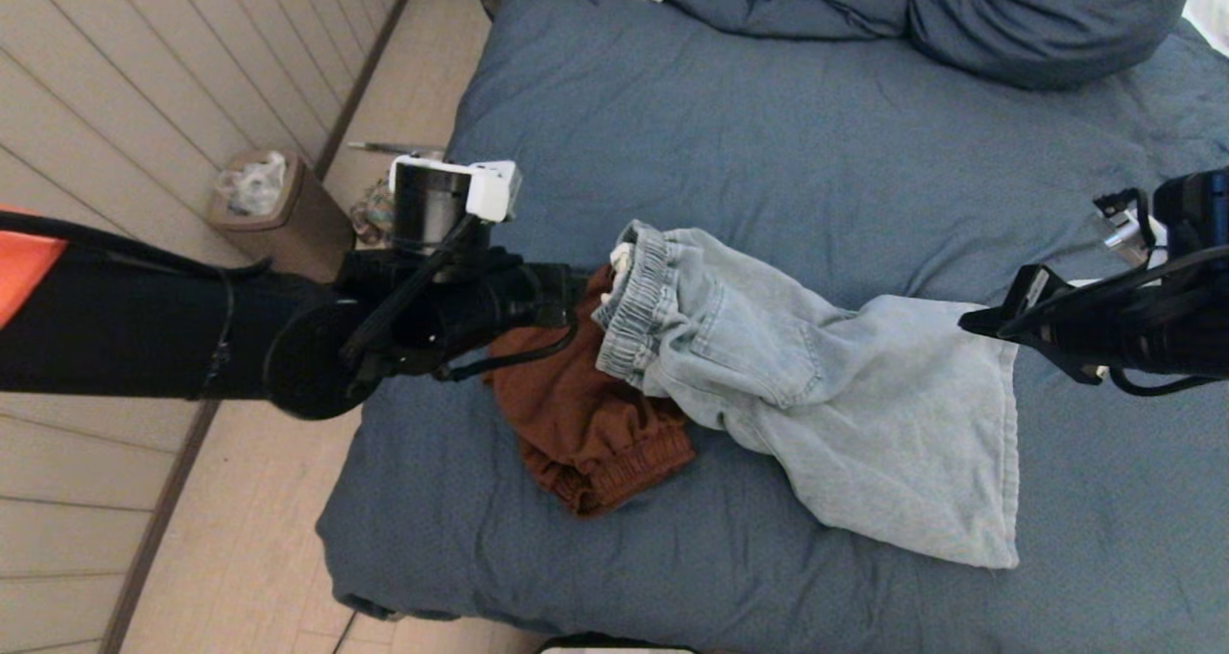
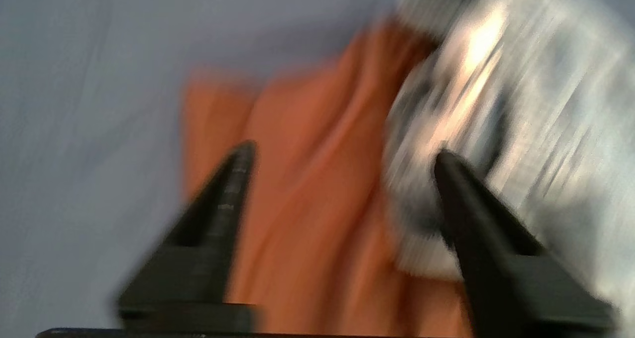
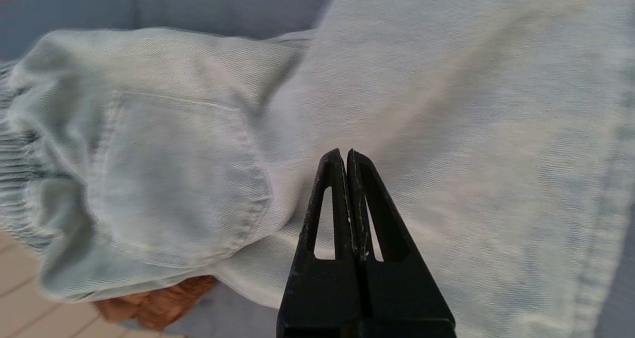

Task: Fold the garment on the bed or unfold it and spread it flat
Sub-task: Fold the blue shorts

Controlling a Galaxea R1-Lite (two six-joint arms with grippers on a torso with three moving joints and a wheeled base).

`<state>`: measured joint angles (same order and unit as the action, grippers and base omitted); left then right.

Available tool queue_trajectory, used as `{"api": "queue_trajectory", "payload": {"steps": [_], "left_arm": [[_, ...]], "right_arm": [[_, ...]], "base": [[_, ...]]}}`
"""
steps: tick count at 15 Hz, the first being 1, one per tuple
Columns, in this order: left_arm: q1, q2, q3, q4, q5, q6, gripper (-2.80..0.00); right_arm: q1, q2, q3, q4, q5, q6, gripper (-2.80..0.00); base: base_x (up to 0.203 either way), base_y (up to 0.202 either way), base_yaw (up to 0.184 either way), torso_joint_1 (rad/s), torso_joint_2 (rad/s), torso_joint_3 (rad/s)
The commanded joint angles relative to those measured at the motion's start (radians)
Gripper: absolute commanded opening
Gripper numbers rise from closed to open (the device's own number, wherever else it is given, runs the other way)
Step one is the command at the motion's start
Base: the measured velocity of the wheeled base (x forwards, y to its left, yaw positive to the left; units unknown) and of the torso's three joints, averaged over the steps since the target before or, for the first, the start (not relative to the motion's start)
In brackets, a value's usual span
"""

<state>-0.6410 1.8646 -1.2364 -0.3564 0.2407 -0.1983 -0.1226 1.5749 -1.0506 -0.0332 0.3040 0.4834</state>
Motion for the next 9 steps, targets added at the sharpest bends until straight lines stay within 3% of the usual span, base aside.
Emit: {"api": "queue_trajectory", "payload": {"steps": [1, 3, 6, 8, 9], "left_arm": [[0.031, -0.180, 0.205, -0.005, -0.008, -0.048, -2.80], [0.049, -0.274, 0.333, -0.007, -0.032, -0.111, -2.80], [0.064, -0.294, 0.392, -0.019, -0.122, -0.221, -2.80], [0.072, -0.293, 0.409, -0.021, -0.124, -0.227, -2.80], [0.081, -0.296, 0.429, -0.021, -0.127, -0.226, -2.80]], "right_arm": [[-0.043, -0.008, 0.044, 0.001, 0.002, -0.003, -2.80], [-0.097, -0.005, 0.074, 0.019, -0.004, -0.011, -2.80], [-0.229, 0.009, 0.109, 0.059, -0.007, -0.063, -2.80], [-0.271, 0.050, 0.136, 0.062, -0.014, -0.113, -2.80], [-0.286, 0.080, 0.163, 0.060, -0.034, -0.147, 0.00]], "base": [[0.000, 0.000, 0.000, 0.000, 0.00, 0.000], [0.000, 0.000, 0.000, 0.000, 0.00, 0.000], [0.000, 0.000, 0.000, 0.000, 0.00, 0.000], [0.000, 0.000, 0.000, 0.000, 0.00, 0.000], [0.000, 0.000, 0.000, 0.000, 0.00, 0.000]]}}
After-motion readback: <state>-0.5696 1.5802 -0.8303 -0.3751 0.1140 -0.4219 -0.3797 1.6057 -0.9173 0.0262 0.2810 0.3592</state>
